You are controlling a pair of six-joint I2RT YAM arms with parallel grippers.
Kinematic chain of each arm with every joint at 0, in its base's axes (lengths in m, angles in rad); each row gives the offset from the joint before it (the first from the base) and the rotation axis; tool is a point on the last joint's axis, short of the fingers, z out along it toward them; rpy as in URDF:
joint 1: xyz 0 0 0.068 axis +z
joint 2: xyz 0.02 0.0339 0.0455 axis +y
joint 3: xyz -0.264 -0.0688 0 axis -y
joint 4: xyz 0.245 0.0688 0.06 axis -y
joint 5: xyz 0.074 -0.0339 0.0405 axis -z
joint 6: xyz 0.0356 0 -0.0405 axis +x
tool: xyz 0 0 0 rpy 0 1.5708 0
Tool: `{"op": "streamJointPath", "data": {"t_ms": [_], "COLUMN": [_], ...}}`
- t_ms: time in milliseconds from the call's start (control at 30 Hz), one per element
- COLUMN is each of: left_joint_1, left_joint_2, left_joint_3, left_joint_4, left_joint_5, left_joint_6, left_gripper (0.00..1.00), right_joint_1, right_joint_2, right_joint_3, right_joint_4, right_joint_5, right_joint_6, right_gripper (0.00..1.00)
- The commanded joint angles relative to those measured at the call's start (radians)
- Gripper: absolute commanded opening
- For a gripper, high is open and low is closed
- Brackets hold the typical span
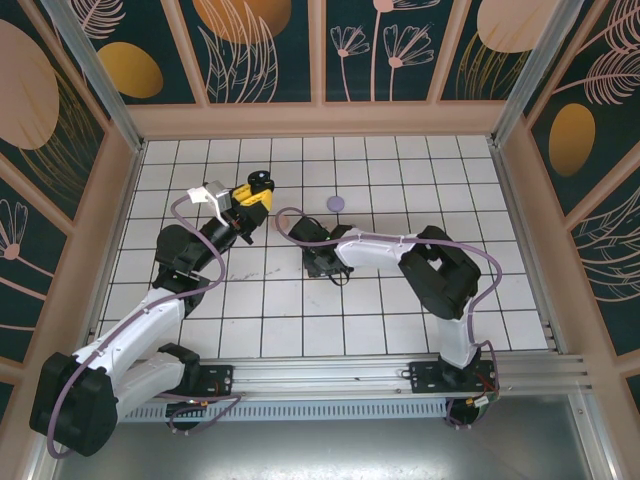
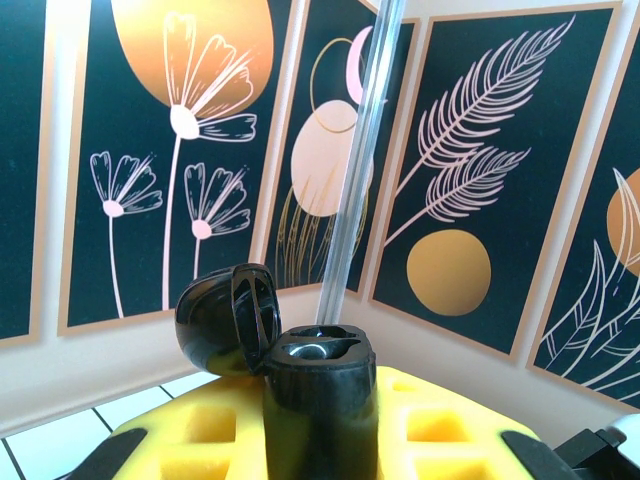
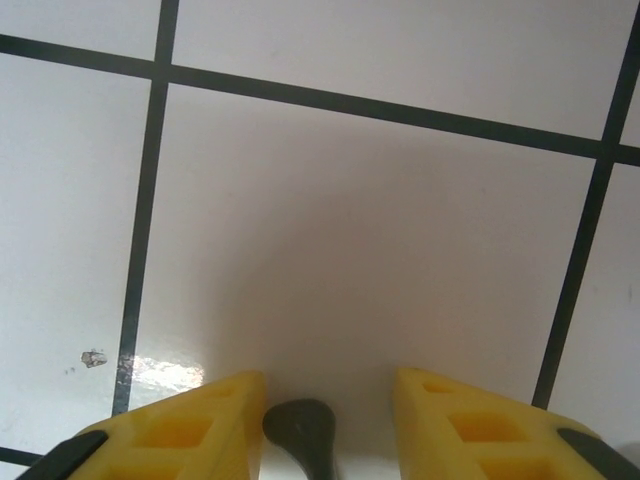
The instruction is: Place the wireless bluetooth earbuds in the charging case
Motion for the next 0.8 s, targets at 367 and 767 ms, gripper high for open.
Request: {"op": "streamJointPath", "data": {"t_ms": [367, 767], "left_joint_1": [0.001, 0.0], "left_joint_2": [-0.008, 0.008], "left_joint_3": [-0.002, 0.018], "left_joint_4": [0.059, 0.036], "left_joint_5": [-0.011, -0.011], "left_joint_6": [-0.014, -0.011], "left_gripper": [0.0, 0.0], "right_joint_1": [0.018, 0.016], "right_joint_2": [0.023, -0.081], "right_joint_3": [0.011, -0.03], "right_joint_4": [-0.014, 0.012], "right_joint_5": [0.005, 0.038], "right_joint_6": [0.011, 0.029], "right_gripper": [0.28, 0.23]}}
